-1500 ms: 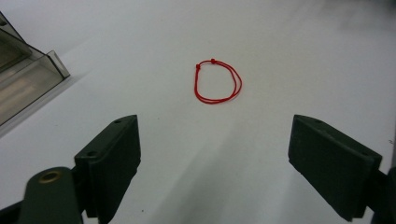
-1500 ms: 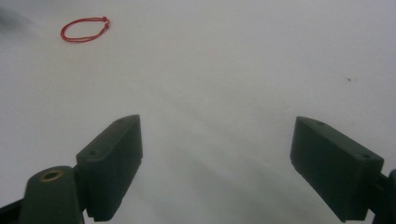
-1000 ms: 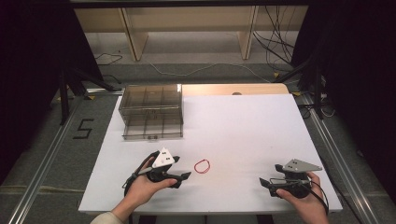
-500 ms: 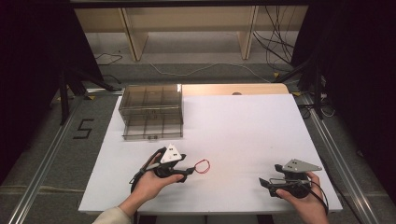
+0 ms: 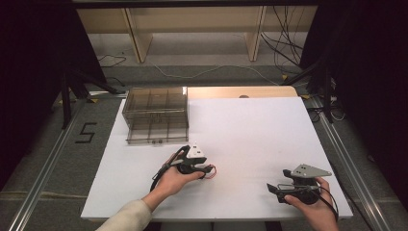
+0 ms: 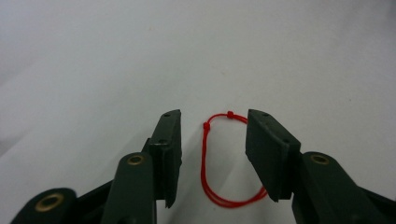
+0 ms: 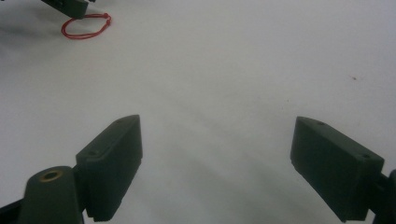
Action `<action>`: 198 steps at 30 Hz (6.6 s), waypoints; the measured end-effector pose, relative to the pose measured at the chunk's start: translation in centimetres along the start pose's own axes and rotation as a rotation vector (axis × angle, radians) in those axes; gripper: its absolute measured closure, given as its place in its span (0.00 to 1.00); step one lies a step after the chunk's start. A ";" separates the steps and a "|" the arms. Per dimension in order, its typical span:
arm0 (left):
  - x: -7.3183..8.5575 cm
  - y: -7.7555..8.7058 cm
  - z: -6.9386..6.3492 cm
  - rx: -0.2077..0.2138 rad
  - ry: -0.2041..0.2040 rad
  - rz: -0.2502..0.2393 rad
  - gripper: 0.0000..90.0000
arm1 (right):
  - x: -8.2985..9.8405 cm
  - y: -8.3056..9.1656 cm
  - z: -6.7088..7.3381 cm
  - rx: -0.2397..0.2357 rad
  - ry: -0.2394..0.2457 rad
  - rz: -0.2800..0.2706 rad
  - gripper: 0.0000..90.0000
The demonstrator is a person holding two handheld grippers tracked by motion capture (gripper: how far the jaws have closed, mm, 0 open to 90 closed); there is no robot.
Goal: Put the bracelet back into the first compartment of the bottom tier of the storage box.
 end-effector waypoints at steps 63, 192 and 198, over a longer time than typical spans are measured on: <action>-2.0 1.1 1.6 -0.059 -0.030 -0.033 0.99 | 0.1 0.0 0.1 0.000 0.006 0.007 0.20; -1.8 10.6 13.2 -0.372 0.061 -0.079 1.00 | 0.1 0.1 0.1 0.000 0.000 0.010 0.20; -1.7 10.9 13.6 -0.380 0.067 -0.077 1.00 | 0.1 0.1 0.1 0.001 0.001 0.010 0.20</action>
Point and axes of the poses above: each handheld gripper's, and its own axes: y roughly backward along the jaws, x roughly out of its underside, z roughly to its left, the point moved 10 cm from there along -y, roughly forward along the jaws, and after that the axes turned 13 degrees about -z, right-handed, at the moved point
